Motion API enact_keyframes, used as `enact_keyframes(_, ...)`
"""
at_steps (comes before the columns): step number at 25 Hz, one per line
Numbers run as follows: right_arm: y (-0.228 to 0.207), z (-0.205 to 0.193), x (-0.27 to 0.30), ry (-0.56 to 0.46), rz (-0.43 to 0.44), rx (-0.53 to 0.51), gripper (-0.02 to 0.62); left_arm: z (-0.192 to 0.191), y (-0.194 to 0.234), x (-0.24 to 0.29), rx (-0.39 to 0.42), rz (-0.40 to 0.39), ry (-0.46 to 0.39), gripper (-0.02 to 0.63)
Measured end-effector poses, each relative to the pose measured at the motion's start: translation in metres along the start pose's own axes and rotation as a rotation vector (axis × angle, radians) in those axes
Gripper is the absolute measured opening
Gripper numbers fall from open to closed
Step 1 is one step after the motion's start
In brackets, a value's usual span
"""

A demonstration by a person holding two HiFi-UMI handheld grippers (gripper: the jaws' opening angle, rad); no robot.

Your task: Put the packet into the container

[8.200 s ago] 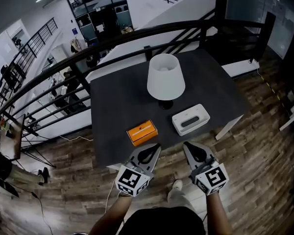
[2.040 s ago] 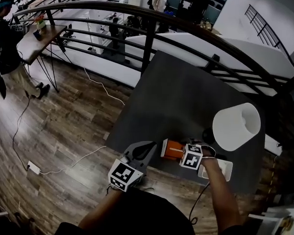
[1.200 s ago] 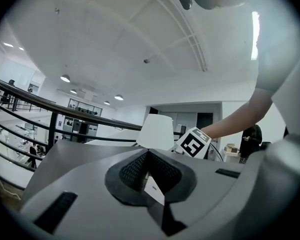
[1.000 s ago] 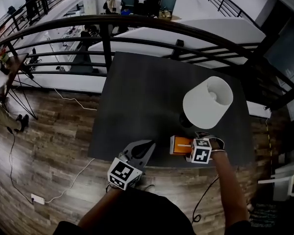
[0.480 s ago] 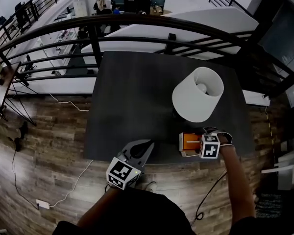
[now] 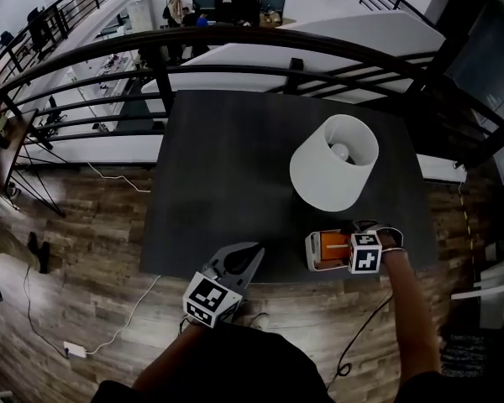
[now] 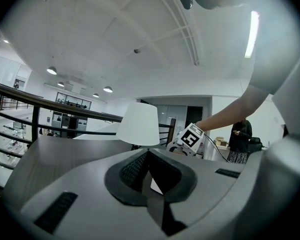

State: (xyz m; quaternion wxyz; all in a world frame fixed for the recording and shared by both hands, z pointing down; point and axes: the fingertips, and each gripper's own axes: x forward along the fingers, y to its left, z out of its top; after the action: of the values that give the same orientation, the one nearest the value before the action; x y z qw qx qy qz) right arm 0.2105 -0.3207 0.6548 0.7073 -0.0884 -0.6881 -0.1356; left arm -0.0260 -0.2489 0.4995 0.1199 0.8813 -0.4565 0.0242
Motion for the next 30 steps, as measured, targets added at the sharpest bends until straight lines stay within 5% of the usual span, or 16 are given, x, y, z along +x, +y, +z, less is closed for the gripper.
enact_keyframes(30, 0.007, -0.012, 0.047, 0.001, 0.033, 0.053, 0.370, 0.000, -0.004, -0.012, -0.028, 0.026, -0.029, 0.007)
